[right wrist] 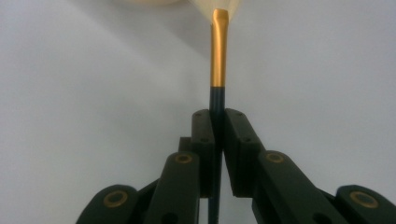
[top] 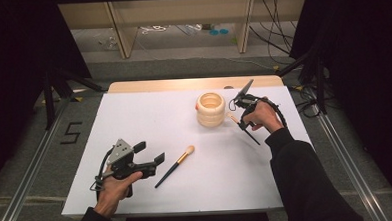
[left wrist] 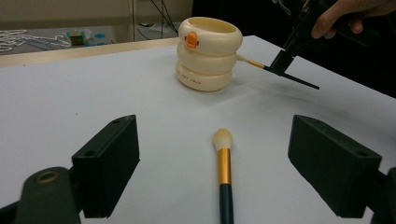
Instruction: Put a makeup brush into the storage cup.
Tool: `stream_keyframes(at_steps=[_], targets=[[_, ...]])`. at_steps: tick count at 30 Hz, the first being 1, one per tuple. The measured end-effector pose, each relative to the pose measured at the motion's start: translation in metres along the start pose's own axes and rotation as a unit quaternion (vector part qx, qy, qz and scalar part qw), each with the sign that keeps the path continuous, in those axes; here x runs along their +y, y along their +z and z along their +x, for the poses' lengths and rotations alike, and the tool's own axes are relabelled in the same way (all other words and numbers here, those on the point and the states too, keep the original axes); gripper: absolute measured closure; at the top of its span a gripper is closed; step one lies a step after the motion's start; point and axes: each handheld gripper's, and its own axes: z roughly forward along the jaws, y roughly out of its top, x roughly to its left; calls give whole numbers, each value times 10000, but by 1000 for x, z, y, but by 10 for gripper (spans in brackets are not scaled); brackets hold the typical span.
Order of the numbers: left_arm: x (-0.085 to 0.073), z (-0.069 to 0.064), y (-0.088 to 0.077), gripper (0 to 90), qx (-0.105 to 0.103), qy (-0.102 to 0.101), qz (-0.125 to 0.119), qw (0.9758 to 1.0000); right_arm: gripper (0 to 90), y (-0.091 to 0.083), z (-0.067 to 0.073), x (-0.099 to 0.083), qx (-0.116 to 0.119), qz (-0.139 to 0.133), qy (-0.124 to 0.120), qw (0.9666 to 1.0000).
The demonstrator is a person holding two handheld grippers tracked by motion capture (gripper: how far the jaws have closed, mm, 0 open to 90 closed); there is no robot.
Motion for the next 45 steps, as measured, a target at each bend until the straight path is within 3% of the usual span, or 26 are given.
stream_keyframes(at_steps=[4,5,13,14,16,17,19,23,25,29,34,40,45], targets=[[0,0,0,164,-4,9,-6,10000,831,-8,-2,1,0,-180,100,9998],[0,0,0,164,-5,8,-7,10000,830,-9,-4,1,4,-259,-8,9997],[0,0,0,164,6,3,1,10000,830,-18,-11,-2,-32,-586,312,9978],[0,0,0,164,7,3,2,10000,831,-19,-13,-2,-3,-695,225,9973],[0,0,0,164,7,7,-1,10000,830,-21,-13,-2,-35,-760,369,9964],[0,0,0,164,7,8,-2,10000,831,-21,-15,-3,-43,-873,262,9958],[0,0,0,164,7,10,-1,10000,830,-24,-15,-2,-66,-913,421,9949],[0,0,0,164,8,9,-1,10000,830,-27,-16,-2,-65,-1104,502,9926],[0,0,0,164,8,3,-1,10000,830,-27,-19,-2,-62,-1368,434,9896],[0,0,0,164,8,-8,-3,10000,830,-30,-19,-3,-87,-1576,488,9863],[0,0,0,164,8,2,-2,10000,830,-32,-19,-2,-109,-1689,579,9839],[0,0,0,164,6,3,-1,10000,830,-35,-19,-2,-51,-1921,755,9785],[0,0,0,164,10,1,-1,10000,831,-40,-22,-4,4,-2181,694,9735]])
